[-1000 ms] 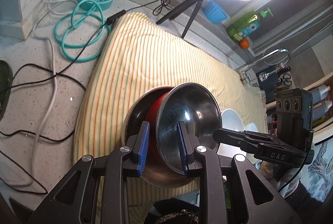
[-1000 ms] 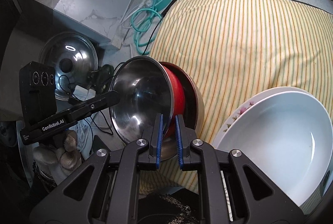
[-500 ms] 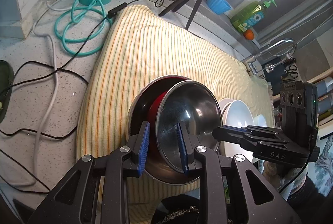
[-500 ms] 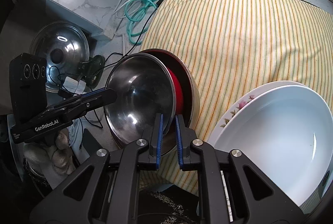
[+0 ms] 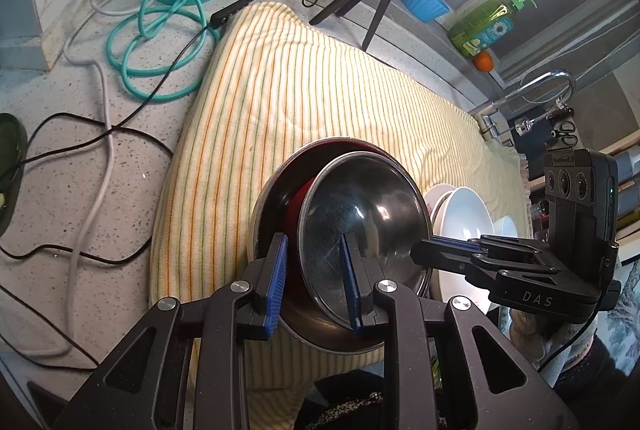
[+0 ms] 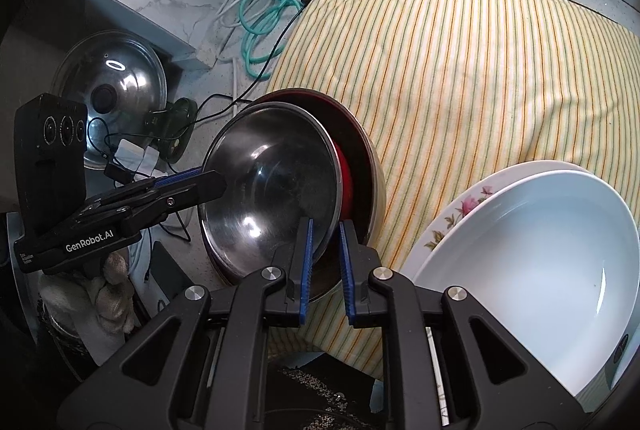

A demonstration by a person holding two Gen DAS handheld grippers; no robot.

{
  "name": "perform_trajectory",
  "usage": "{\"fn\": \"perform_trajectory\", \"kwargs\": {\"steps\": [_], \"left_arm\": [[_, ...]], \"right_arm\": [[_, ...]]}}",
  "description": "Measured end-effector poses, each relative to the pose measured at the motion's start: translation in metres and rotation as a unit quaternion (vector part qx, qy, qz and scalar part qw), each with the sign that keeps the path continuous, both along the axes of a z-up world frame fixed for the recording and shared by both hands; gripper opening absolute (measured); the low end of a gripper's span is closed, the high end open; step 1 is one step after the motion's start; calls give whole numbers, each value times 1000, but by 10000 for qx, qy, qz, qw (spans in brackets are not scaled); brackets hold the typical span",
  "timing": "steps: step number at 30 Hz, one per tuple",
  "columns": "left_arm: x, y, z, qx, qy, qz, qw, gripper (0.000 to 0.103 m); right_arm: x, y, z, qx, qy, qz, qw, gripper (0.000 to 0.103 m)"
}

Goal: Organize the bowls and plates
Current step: 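Press the red-exterior bowl down inside the steel bowl with both grippers, then open both grippers and withdraw from the nested bowls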

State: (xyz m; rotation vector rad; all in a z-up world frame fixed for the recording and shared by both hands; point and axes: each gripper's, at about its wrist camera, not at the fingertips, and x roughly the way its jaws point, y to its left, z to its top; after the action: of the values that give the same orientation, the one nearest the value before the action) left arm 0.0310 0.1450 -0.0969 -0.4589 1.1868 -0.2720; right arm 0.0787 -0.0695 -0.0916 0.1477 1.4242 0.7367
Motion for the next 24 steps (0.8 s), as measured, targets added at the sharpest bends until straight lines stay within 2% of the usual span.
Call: {"fn": "perform_trajectory", "kwargs": {"steps": [11, 22, 23, 24], "left_arm": [[2, -1, 0, 111, 1, 37, 9999, 27], [0, -1, 10, 98, -139, 46, 9998, 27], [-1, -1, 13, 119, -175, 51, 9998, 29], [-2, -2, 15, 149, -215, 58, 9996, 35]], "right_arm": [[1, -1, 0, -5, -66, 29, 10000, 17], [3, -2, 8, 216, -108, -24, 9997, 46], [3, -3, 10, 241, -121, -46, 9996, 48], [4, -4, 12, 255, -149, -74, 9995, 51]]}}
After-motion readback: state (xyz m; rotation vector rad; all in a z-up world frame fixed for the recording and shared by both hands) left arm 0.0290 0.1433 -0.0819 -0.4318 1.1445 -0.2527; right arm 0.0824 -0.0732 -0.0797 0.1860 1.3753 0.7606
